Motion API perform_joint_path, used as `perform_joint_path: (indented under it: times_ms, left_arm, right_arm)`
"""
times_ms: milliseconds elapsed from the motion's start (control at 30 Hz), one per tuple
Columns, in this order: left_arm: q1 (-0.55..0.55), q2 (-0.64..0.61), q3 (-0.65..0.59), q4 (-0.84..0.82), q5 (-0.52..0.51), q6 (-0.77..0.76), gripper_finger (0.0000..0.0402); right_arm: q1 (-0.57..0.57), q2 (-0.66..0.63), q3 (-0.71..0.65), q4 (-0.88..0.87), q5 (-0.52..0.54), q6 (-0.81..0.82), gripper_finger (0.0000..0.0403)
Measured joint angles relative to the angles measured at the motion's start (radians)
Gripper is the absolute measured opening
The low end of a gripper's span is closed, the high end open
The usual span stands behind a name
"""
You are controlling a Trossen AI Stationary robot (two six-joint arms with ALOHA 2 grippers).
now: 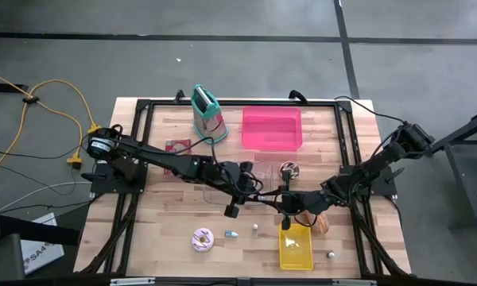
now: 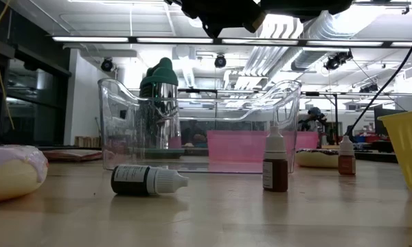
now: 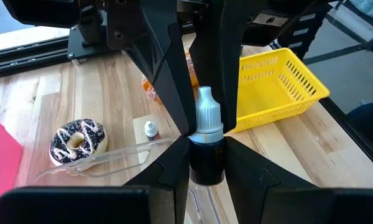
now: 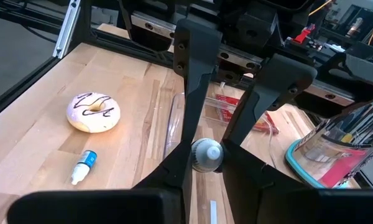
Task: Pick & Place Food Item
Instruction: Put the top black food coloring bottle into the yellow bin
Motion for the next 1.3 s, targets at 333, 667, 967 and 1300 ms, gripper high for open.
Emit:
perform_joint_path:
  times_ms: [333, 667, 967, 1300]
  left_arm:
    - [0.000, 0.000, 0.001, 0.006, 0.000, -0.009, 0.0106]
    - [0.000, 0.000, 0.001, 0.015, 0.025, -0.008, 0.0140]
    - [0.000, 0.000, 0.001, 0.017, 0.033, -0.008, 0.0141]
    - [0.001, 0.000, 0.001, 0.009, 0.062, 0.014, 0.0141]
  right_arm:
    - [0.000, 0.000, -0.001, -0.004, -0.006, -0.002, 0.0064]
    - [0.000, 0.000, -0.001, -0.004, -0.010, -0.002, 0.0064]
    - [0.000, 0.000, -0.001, -0.003, -0.007, -0.007, 0.0064]
    - [0.000, 0.000, -0.001, -0.010, -0.011, -0.007, 0.0064]
